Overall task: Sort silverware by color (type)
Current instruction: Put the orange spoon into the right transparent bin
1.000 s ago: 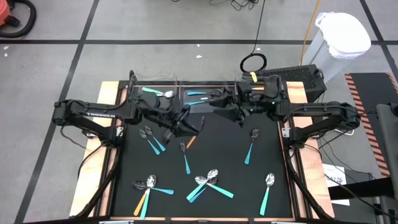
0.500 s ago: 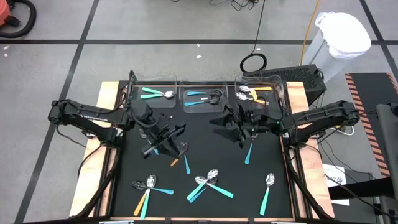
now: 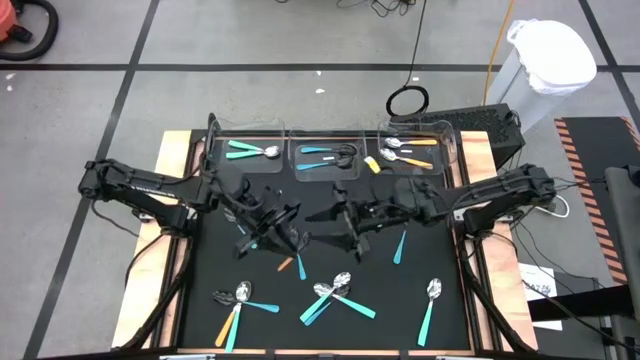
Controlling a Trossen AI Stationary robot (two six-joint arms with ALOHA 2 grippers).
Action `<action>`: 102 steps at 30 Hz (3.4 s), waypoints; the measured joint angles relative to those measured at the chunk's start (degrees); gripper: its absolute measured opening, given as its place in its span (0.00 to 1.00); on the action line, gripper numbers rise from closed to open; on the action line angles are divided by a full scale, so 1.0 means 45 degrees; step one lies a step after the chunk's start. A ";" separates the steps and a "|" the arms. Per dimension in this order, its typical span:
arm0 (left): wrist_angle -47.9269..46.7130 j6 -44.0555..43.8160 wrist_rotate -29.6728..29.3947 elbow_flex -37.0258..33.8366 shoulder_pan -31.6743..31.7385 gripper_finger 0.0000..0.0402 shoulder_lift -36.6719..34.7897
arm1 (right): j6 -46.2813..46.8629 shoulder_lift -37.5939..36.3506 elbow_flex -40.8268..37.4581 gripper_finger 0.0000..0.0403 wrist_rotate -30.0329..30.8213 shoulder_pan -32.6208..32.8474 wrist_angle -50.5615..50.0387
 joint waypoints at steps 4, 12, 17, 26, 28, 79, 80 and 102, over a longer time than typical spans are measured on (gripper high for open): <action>0.0068 -0.0010 0.0191 0.0000 -0.0001 0.11 -0.0010 | -0.0121 0.0254 0.0937 0.52 -0.1860 -0.0084 -0.0837; 0.0524 -0.0010 0.0223 0.0000 0.0001 0.11 -0.0044 | -0.0128 0.0251 0.1124 0.42 -0.2732 -0.0286 -0.1154; 0.0738 -0.0015 -0.0212 0.0000 -0.0001 0.11 -0.0049 | -0.0112 0.0404 0.1124 0.39 -0.2739 -0.0294 -0.1062; 0.0753 -0.0345 -0.0368 0.0000 0.0173 0.11 0.0019 | -0.0136 0.0586 0.1124 0.18 -0.2735 -0.0298 -0.1520; 0.0759 -0.0345 -0.0385 0.0000 0.0185 0.11 0.0024 | -0.0264 0.0586 0.1124 0.11 -0.2739 -0.0301 -0.1532; -0.5374 -0.0661 -0.6482 0.0005 0.2532 0.62 -0.0687 | -0.0540 -0.3213 0.1110 0.00 0.6806 -0.2584 -1.6043; -0.5367 -0.0656 -0.6512 0.0005 0.2532 0.62 -0.0643 | -0.0885 -0.3216 0.1110 0.00 0.7000 -0.2976 -1.6680; -0.6808 -0.0333 -0.9363 0.0005 0.2624 0.62 -0.0461 | -0.7923 -0.1036 -0.1440 0.11 0.5897 -1.0401 -1.6599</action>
